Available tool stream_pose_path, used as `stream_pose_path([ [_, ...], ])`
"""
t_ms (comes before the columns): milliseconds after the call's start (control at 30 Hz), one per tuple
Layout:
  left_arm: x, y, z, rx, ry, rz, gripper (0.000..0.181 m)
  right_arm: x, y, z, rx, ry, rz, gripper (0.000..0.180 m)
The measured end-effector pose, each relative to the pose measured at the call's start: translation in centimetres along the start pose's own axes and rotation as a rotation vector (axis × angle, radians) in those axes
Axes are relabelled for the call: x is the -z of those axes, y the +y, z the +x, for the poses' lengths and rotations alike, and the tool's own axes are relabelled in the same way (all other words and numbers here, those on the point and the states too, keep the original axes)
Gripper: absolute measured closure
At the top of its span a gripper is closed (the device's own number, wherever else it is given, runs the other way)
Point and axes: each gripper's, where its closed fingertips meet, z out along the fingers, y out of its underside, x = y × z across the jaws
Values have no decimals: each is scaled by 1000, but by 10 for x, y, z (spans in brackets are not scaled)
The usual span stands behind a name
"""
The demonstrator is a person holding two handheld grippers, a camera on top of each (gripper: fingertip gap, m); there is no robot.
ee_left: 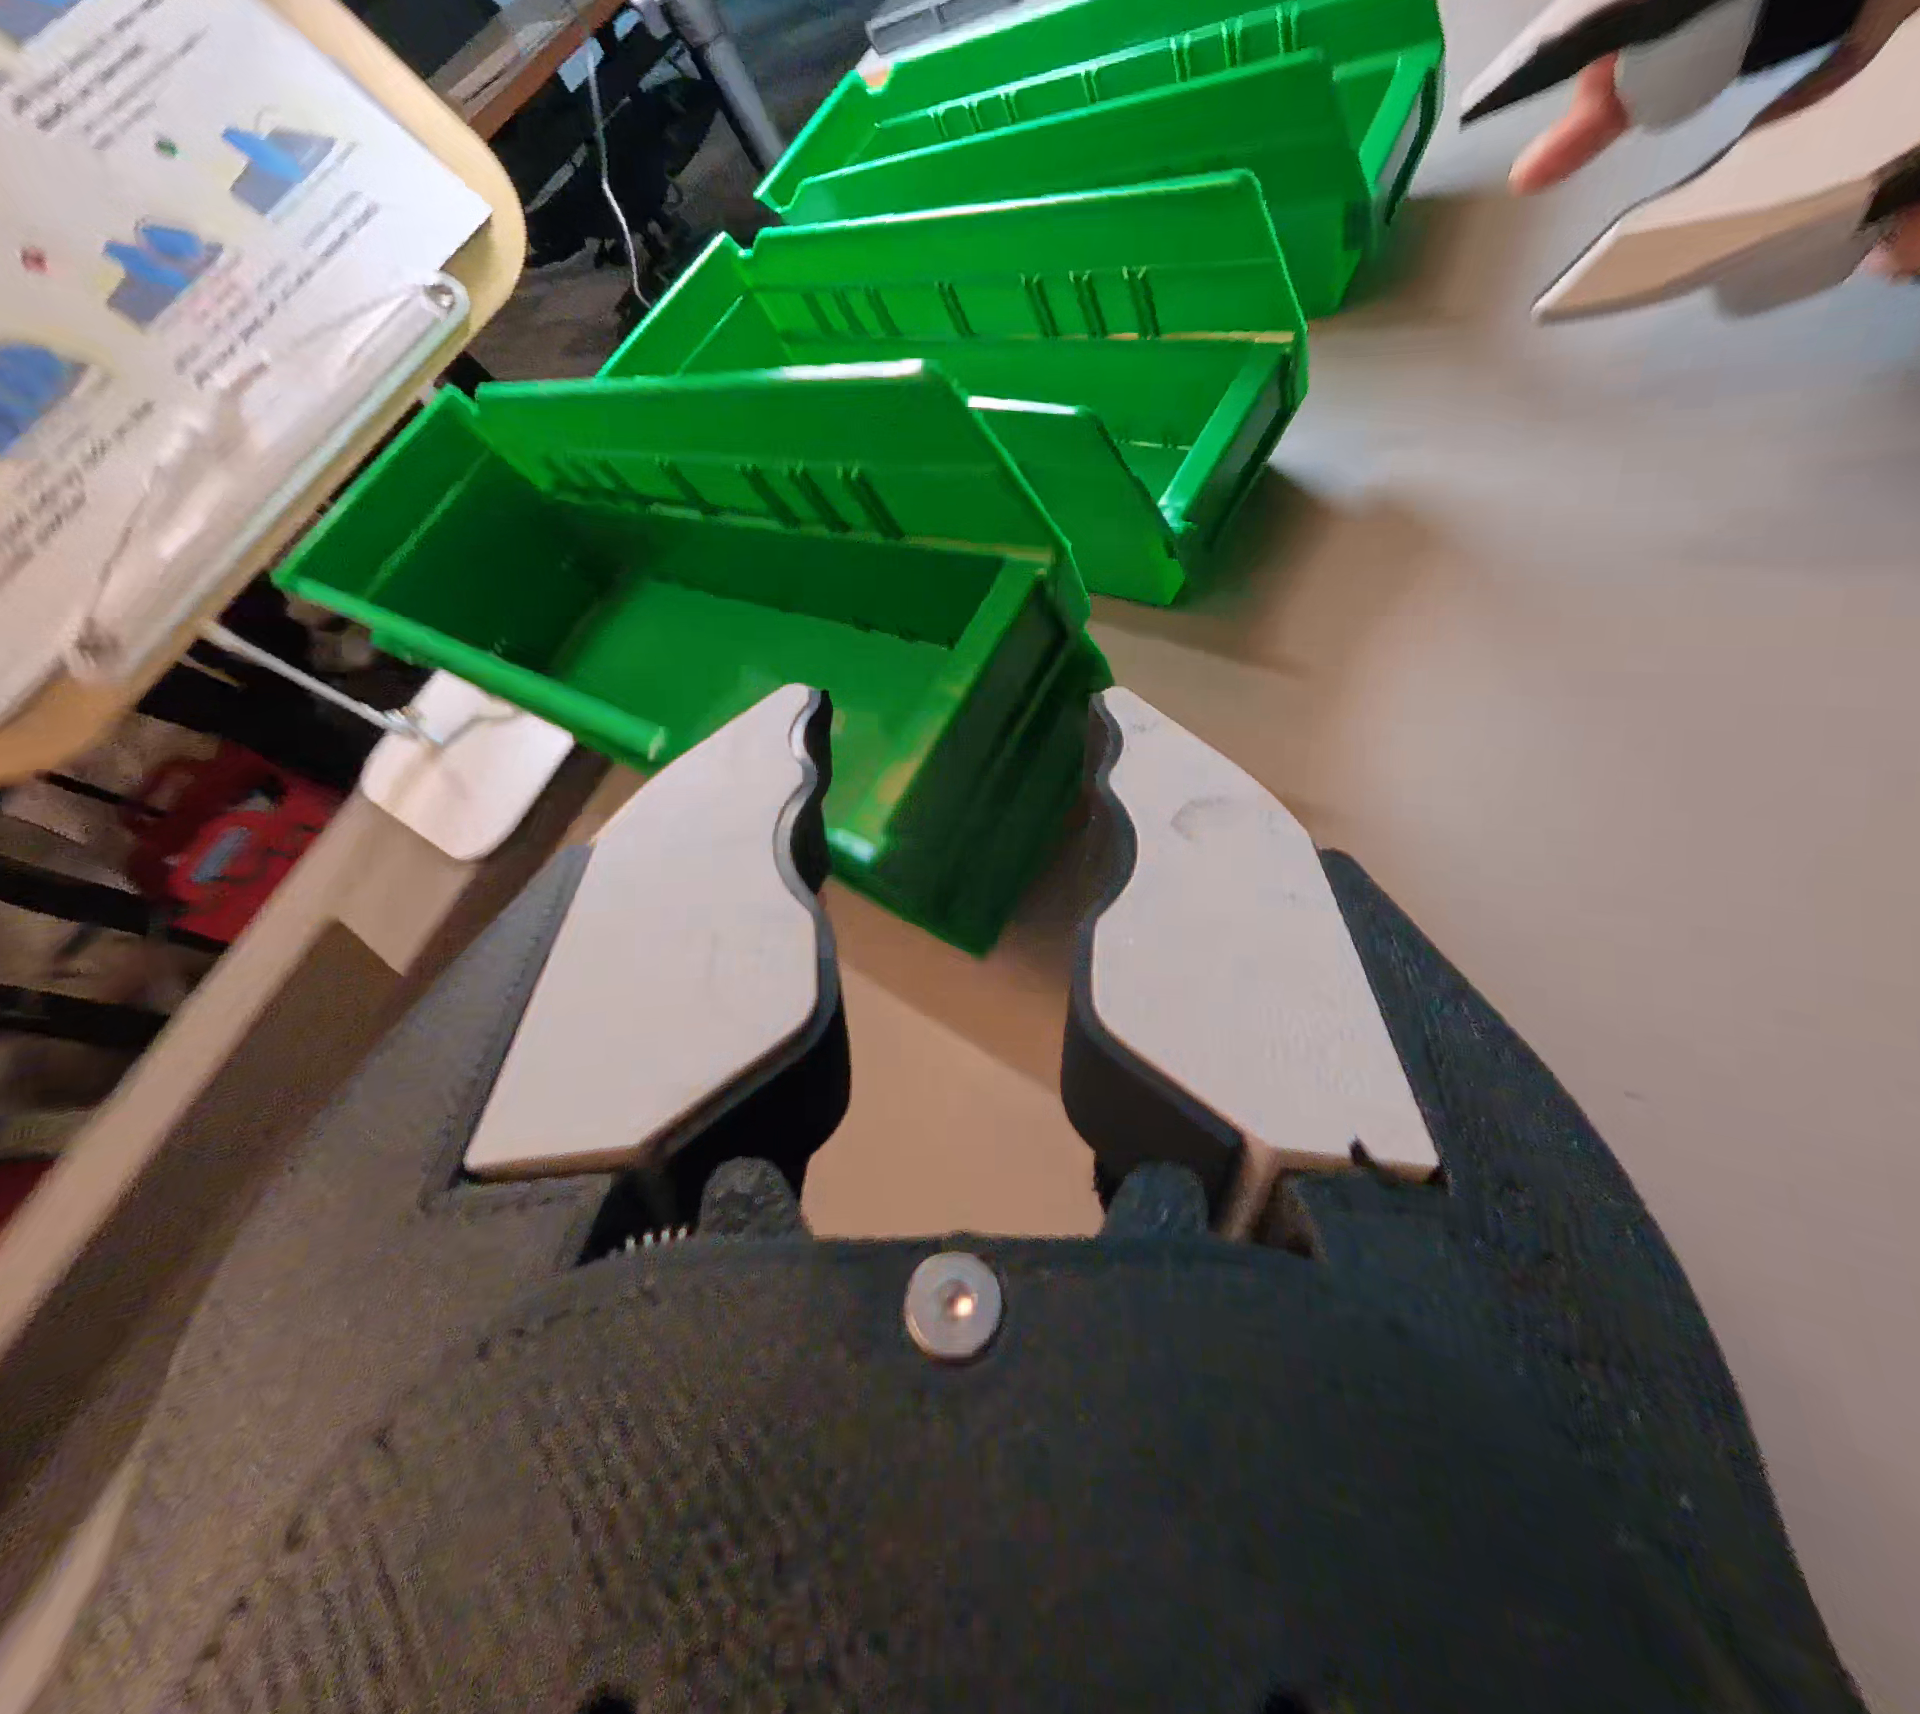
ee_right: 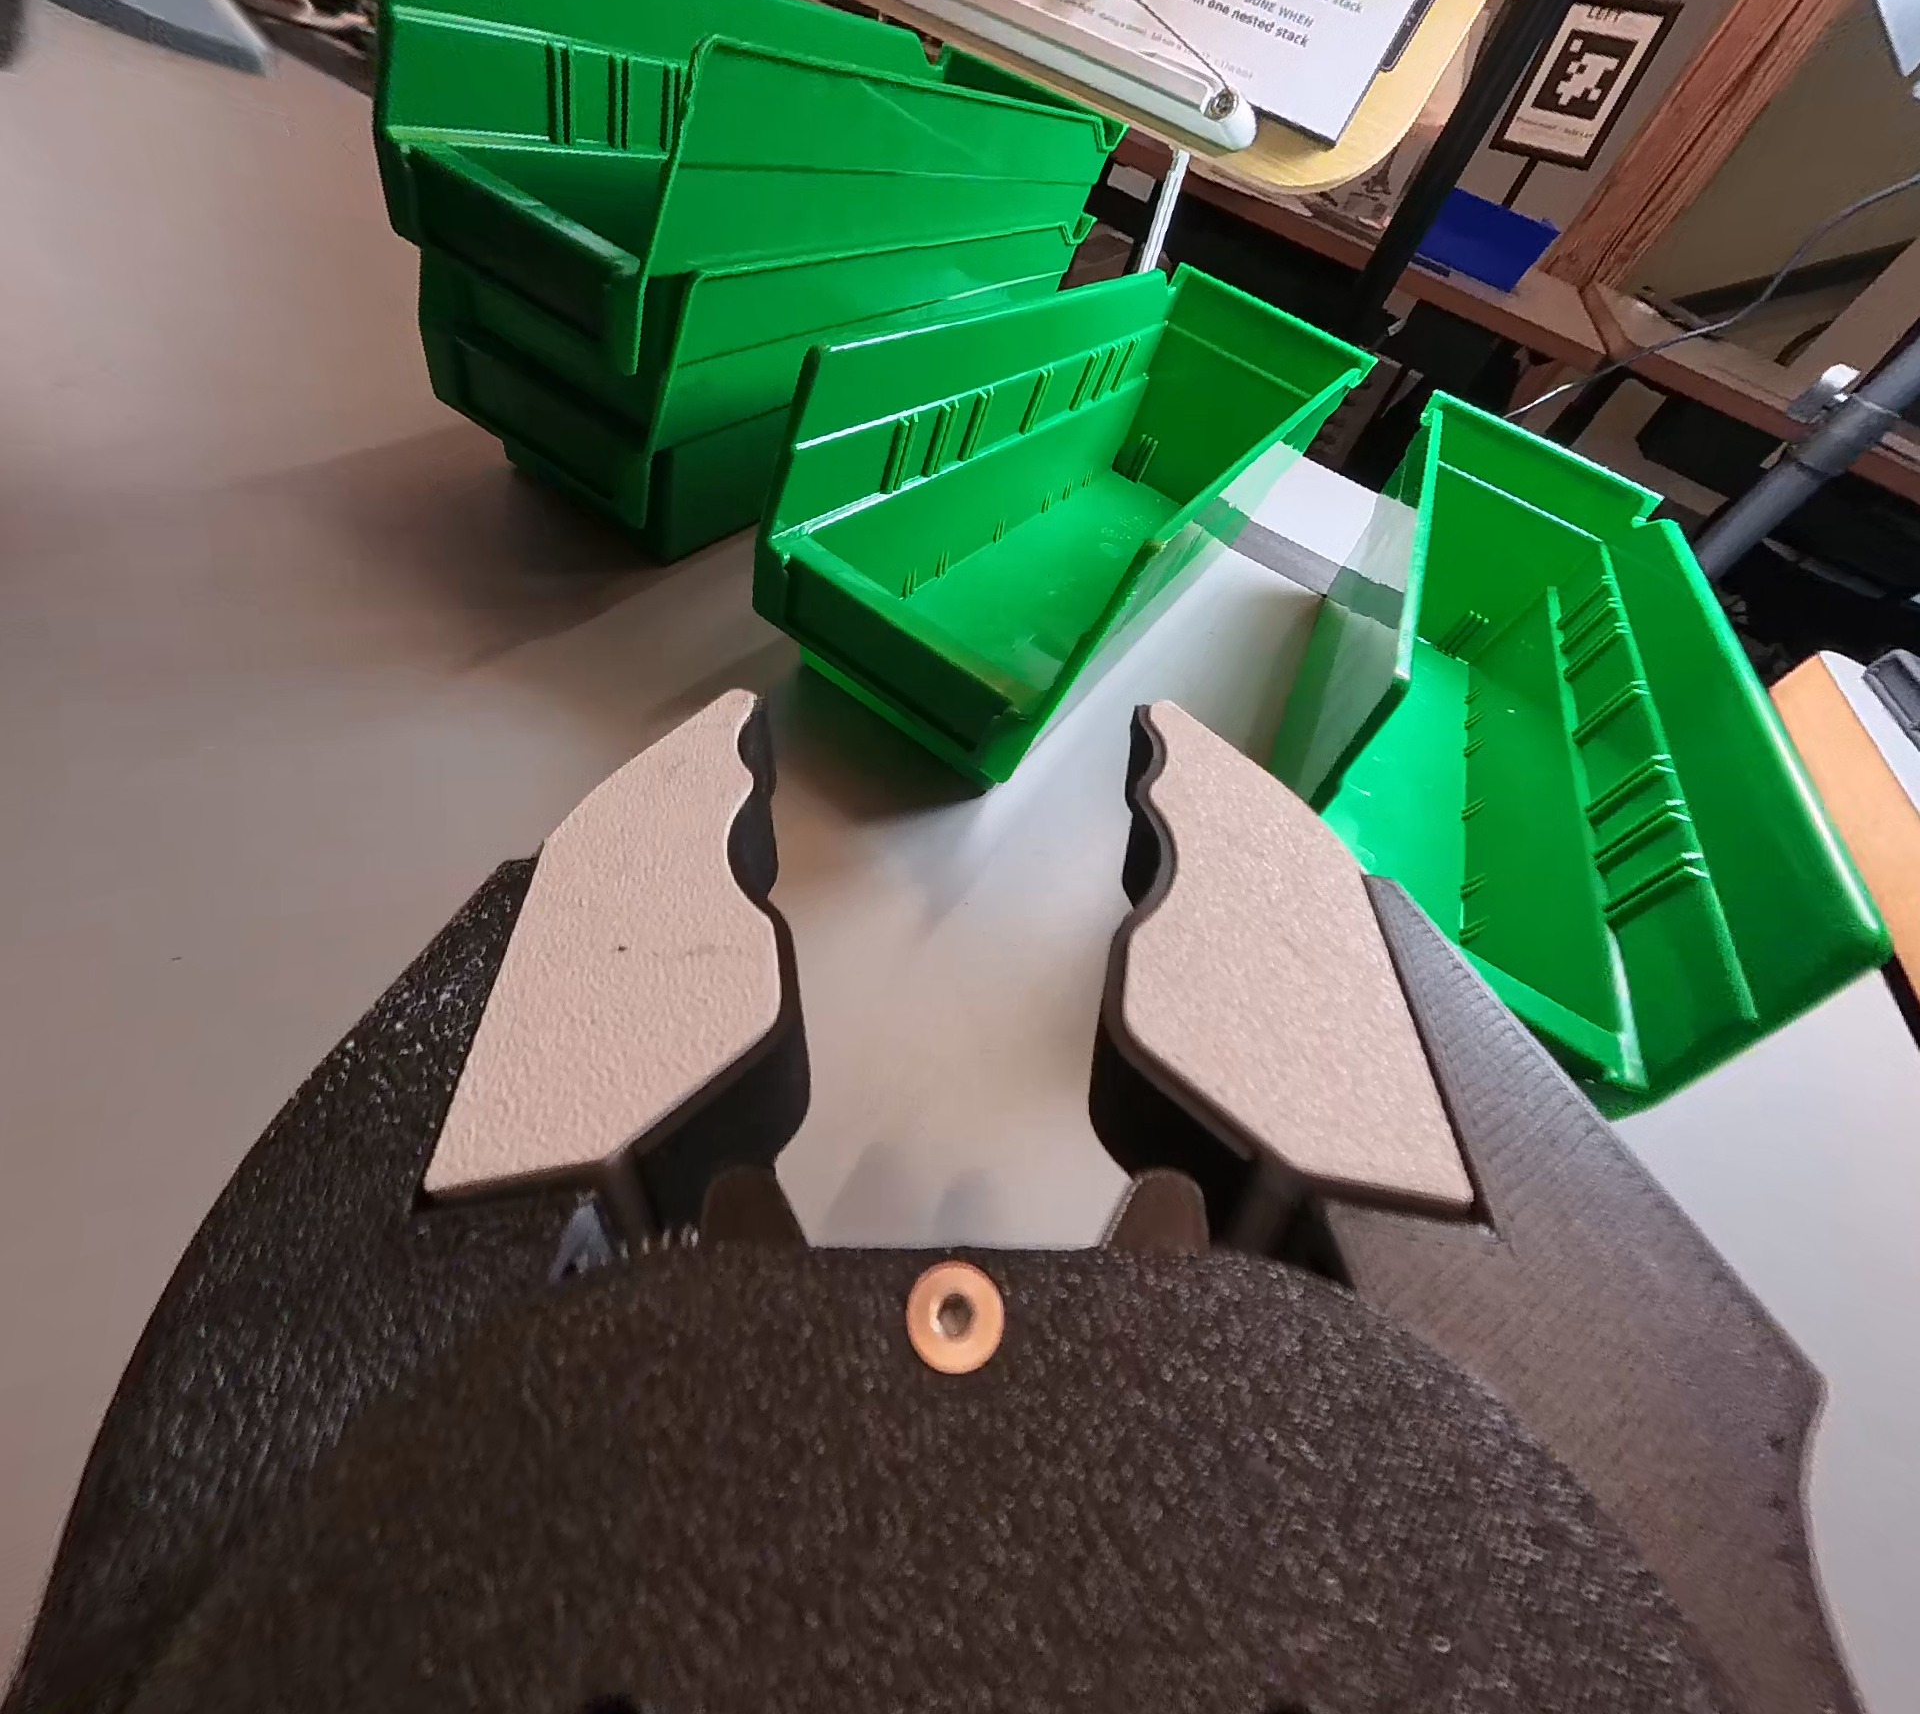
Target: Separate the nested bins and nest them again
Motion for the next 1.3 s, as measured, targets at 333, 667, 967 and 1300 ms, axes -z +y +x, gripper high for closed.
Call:
stream_pose_path([
  [333, 60, 75, 3, 333, -80, 90, 129, -24, 7, -21, 193, -71, -79, 123],
  [667, 58, 83, 9, 322, -75, 98, 128, -91, 28, -29, 806, -216, -528, 115],
  [967, 56, 81, 21, 297, -35, 102, 129, -107, 54, -18, 949, -258, -723, 151],
  [1300, 59, 78, 17, 303, -60, 121, 129, -71, -33, -17, 956, -258, -595, 153],
])
